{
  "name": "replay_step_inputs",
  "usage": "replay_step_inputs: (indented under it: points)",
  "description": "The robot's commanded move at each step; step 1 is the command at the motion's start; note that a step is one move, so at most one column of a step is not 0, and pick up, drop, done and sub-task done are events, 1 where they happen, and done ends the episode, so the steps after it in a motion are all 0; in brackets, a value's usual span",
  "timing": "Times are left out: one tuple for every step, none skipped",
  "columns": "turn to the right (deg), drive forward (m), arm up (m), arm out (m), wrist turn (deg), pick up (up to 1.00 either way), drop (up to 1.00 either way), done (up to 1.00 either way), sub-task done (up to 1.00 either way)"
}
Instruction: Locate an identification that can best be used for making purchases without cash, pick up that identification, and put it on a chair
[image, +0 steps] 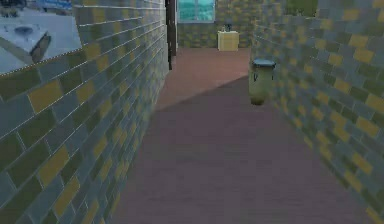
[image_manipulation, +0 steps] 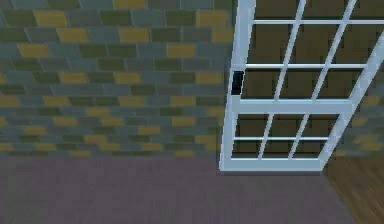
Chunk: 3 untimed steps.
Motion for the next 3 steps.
replay_step_inputs:
  points:
    - [0.0, 1.0, 0.0, 0.0, 0.0, 0.0, 0.0, 0.0, 0.0]
    - [0.0, 1.0, 0.0, 0.0, 0.0, 0.0, 0.0, 0.0, 0.0]
    - [0.0, 1.0, 0.0, 0.0, 0.0, 0.0, 0.0, 0.0, 0.0]
